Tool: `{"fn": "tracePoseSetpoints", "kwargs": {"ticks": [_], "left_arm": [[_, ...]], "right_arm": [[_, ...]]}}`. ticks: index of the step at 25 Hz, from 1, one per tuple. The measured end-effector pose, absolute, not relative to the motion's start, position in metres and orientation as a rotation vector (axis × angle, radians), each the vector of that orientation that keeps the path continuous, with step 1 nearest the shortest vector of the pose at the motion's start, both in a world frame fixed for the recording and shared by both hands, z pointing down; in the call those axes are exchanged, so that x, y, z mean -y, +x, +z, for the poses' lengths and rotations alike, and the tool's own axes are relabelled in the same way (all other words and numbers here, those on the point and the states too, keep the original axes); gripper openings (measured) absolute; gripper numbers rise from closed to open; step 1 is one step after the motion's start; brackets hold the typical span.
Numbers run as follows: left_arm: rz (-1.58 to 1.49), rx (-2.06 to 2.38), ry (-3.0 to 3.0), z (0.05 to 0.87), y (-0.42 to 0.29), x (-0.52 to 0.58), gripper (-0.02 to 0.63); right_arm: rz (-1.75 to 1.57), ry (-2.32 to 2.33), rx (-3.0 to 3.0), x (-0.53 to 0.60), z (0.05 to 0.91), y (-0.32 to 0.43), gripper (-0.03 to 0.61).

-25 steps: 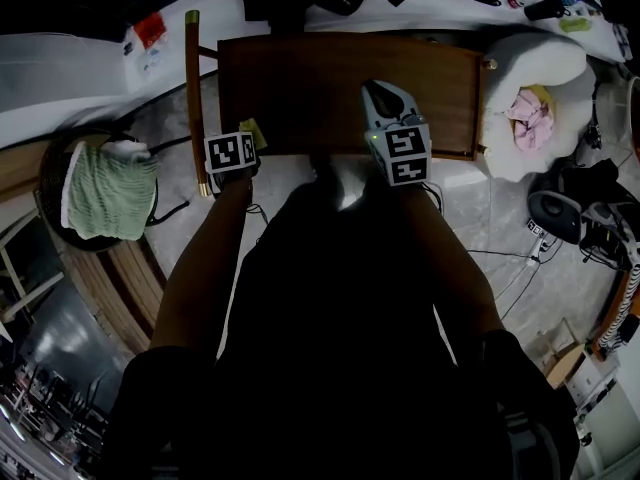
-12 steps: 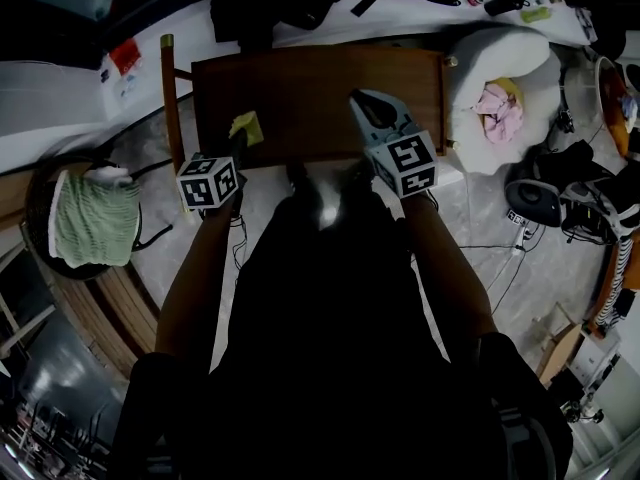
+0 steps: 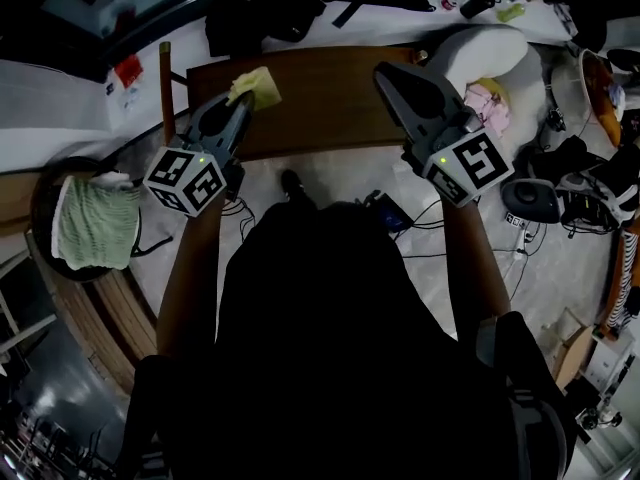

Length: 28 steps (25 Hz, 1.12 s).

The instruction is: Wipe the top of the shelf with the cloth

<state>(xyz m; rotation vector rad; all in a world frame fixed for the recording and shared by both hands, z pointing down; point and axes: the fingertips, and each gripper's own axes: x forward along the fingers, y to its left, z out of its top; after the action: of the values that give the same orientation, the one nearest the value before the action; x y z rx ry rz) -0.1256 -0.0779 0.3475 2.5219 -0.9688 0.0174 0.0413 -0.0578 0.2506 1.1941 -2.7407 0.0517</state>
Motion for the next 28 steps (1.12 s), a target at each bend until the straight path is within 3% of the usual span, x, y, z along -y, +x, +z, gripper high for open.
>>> {"fn": "tracePoseSetpoints", "kwargs": {"ticks": [10,19,28], "left_arm": [[-0.098,0.926,2.749,0.222,-0.098,-0.042,0.035],[-0.114,0.825,2.822,0.190,-0.093,-0.152,0.035],[-0.203,0.713,2.880,0.170,-0.135,-0.247,0.035]], "right_arm": [[0.022,0.997,2.972,-0.077,0.188,0.059,0.032],[0.133,0.866,3.020,-0.182,0.207,0.037,0.032],[0.102,0.891,3.040,-0.270,0.193,-0.011,0.032]]}}
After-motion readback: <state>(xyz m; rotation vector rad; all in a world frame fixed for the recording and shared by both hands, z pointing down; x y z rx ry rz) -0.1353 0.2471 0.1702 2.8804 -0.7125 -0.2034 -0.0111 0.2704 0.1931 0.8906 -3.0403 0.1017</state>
